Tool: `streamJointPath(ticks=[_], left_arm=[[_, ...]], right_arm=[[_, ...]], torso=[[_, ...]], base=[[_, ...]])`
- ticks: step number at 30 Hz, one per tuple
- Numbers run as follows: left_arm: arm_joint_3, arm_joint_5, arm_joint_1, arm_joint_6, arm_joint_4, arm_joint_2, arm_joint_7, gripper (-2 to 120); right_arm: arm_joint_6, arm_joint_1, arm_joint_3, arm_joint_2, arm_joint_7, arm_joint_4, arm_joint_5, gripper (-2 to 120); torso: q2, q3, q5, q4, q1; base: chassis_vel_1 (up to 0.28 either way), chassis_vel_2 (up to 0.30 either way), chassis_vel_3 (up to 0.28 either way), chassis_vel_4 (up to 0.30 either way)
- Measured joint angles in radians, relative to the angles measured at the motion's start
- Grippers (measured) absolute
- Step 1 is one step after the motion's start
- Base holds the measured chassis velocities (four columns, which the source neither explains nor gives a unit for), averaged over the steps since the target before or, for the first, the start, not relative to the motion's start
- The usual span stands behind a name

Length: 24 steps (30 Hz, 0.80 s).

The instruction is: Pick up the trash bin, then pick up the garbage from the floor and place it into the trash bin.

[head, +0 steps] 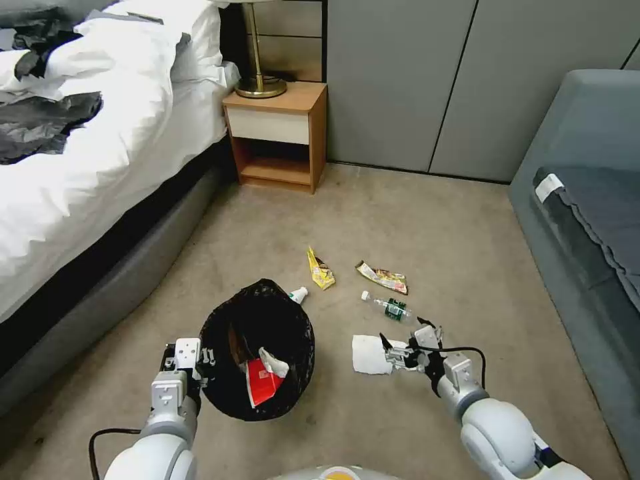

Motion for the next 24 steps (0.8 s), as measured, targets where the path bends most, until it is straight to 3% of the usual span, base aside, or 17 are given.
streamJointPath(ticks=[11, 24], left_arm=[[0.0, 0.005, 0.015, -0.006, -0.015, -0.002, 0.002, 3], [0.0, 0.011, 0.02, -0.01, -0.017, -0.004, 0.002, 3]], right_arm=[[-0.06, 0.023, -0.006, 0.01, -0.063, -0.088, 0.007, 100], [-0.037, 0.052, -0.009, 0.044, -0.099, -0.221, -0.024, 100]], torso=[[0.0, 0.0, -0.0001, 0.0, 0.0], [0.0, 0.0, 0.0, 0.0, 0.0]], base=[[0.0, 0.0, 0.0, 0.0], [0.0, 0.0, 0.0, 0.0]])
